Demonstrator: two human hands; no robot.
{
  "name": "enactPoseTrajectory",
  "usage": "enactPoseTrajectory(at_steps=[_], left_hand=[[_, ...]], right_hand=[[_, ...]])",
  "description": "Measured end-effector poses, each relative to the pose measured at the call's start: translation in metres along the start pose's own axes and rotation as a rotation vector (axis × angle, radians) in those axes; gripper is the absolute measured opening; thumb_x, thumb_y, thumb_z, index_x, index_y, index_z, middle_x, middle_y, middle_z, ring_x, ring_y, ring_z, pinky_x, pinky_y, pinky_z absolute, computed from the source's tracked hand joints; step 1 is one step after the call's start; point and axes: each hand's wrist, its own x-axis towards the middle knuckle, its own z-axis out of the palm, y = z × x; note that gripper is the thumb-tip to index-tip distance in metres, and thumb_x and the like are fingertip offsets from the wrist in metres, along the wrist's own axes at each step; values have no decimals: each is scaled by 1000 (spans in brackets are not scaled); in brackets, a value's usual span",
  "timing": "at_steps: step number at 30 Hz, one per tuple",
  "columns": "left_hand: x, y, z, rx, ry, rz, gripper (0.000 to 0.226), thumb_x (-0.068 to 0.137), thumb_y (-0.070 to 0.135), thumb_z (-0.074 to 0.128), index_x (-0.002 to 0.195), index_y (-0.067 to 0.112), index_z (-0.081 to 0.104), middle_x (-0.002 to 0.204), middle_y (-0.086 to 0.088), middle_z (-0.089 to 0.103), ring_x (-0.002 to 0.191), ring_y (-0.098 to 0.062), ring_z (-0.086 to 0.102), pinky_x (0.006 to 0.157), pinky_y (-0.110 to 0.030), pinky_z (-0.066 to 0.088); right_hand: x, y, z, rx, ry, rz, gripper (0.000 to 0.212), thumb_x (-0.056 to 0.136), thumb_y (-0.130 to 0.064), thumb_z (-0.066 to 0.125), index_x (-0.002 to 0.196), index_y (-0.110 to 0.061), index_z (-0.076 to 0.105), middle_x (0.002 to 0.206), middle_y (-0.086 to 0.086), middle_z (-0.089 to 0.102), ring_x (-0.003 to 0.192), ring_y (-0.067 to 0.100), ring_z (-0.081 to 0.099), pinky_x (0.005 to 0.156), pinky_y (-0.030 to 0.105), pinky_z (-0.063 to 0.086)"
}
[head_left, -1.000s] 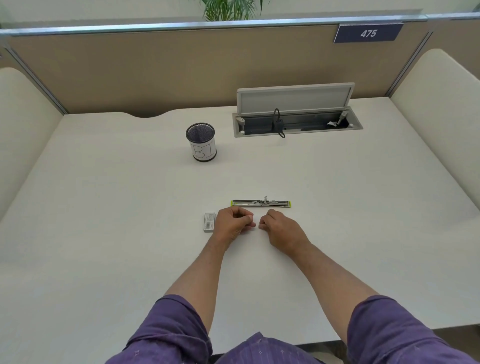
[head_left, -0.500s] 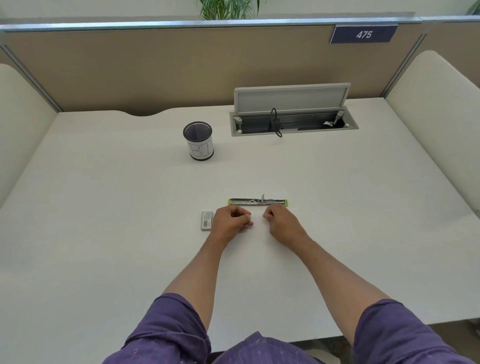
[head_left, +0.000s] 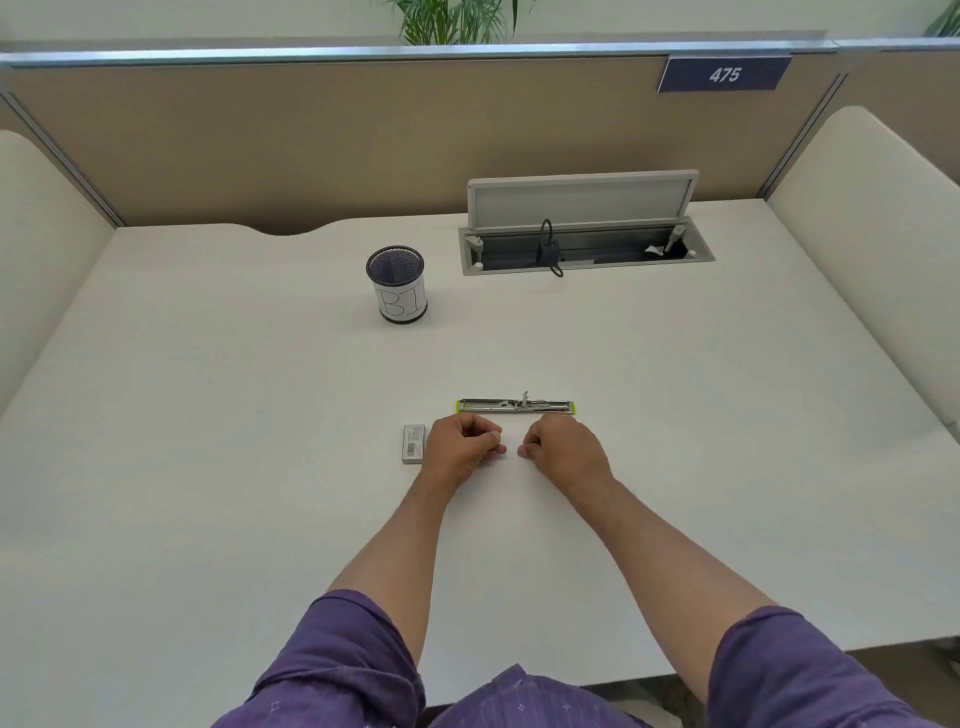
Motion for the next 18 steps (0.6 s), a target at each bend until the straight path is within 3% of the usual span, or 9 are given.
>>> enactPoseTrajectory(at_steps=[4, 8, 14, 18], left_hand=[[0, -1, 0, -5, -1, 5, 3, 85, -5, 70, 88, -6, 70, 76, -14, 71, 65, -18, 74, 61, -24, 58], [1, -1, 1, 9, 6, -5, 9, 85, -4, 69, 92, -10, 70, 77, -15, 71, 67, -20, 74, 61, -24, 57], [2, -2, 1, 15, 5, -1, 9, 86, -5, 69, 92, -10, 69, 78, -16, 71, 68, -21, 74, 70, -33, 59], [2, -1, 1, 15, 3, -5, 8, 86, -6, 68, 92, -11, 68, 76, -15, 70, 66, -20, 74, 67, -31, 58]], right_hand=[[-16, -9, 19, -253, 106, -79, 15, 100, -16, 55, 101, -9, 68, 104, 9, 63, 97, 30, 65, 71, 39, 49], [-21, -12, 24, -217, 113, -61, 13, 96, -5, 52, 98, -9, 64, 103, 8, 61, 96, 29, 62, 67, 38, 46], [-13, -15, 17, -231, 75, -87, 13, 97, -6, 52, 98, -9, 65, 104, 8, 61, 97, 29, 62, 66, 35, 40], [-10, -15, 15, -247, 40, -99, 13, 97, -7, 51, 102, -8, 63, 107, 9, 59, 100, 29, 61, 68, 36, 41]])
